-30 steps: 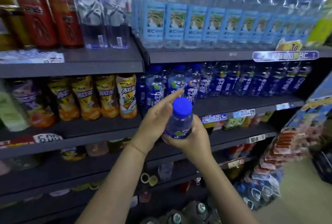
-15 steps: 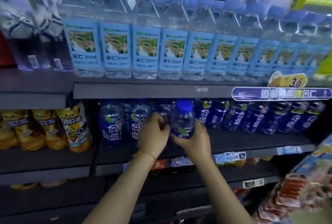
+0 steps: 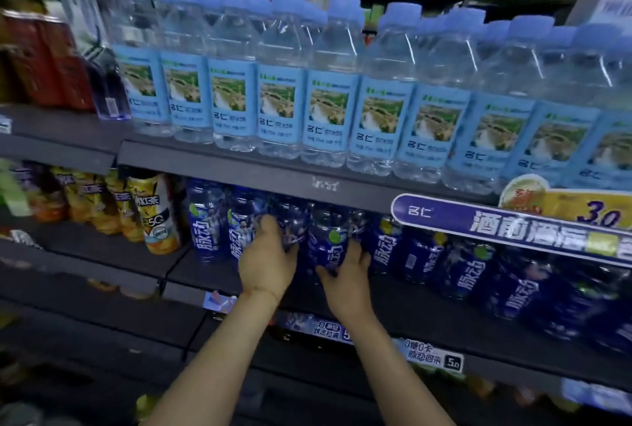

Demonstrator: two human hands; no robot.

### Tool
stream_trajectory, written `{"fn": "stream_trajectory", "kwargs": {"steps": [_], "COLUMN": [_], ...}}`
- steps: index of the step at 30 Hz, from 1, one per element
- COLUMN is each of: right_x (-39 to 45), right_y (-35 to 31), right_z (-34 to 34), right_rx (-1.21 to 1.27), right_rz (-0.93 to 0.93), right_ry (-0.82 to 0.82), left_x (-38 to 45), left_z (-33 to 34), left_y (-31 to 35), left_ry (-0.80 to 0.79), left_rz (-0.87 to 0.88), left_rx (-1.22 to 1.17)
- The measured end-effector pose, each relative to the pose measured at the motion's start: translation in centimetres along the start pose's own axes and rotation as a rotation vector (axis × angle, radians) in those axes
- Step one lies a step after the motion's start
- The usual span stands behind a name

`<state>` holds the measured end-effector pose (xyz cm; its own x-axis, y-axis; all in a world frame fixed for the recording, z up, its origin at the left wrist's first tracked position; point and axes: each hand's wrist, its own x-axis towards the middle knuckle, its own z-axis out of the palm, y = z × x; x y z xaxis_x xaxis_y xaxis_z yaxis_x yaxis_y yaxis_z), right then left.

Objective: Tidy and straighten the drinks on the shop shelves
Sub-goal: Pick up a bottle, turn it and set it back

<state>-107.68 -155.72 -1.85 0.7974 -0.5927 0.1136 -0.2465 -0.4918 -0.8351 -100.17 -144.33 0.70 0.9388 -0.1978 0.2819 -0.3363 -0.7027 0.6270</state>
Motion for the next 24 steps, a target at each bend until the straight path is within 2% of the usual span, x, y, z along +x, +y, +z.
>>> {"fn": "stream_trajectory", "kwargs": {"steps": [8, 11, 14, 20, 24], "right_x": [-1.6, -3.1, -5.4, -10.0, -13.7], "right_y": [0.3, -0.8, -3.5, -11.2, -17.3], "right_z": [-0.2, 0.4, 2.4, 11.6, 20.8], "right_rx": [0.133, 0.148, 0.148, 0.106, 0.147], "right_rz": [0.045, 0.070, 0.014, -0.162, -0.184], "right_ry": [0.023, 0.064, 0.114, -0.006, -0.094], "left_x": [-0.3, -0.8, -1.8, -2.0, -2.6], "left_z": [-0.2, -1.0, -3.1, -12.9, -22.4], "left_y": [0.3, -0.6, -2.7, -13.0, -23.4], "left_ry": [-0.019, -0.092, -0.190, -0.189, -0.168], "left_rz": [0.001, 0.044, 0.099, 0.065, -0.088], "left_rx": [-0.021, -0.128, -0.204, -0.264, -0.420]}}
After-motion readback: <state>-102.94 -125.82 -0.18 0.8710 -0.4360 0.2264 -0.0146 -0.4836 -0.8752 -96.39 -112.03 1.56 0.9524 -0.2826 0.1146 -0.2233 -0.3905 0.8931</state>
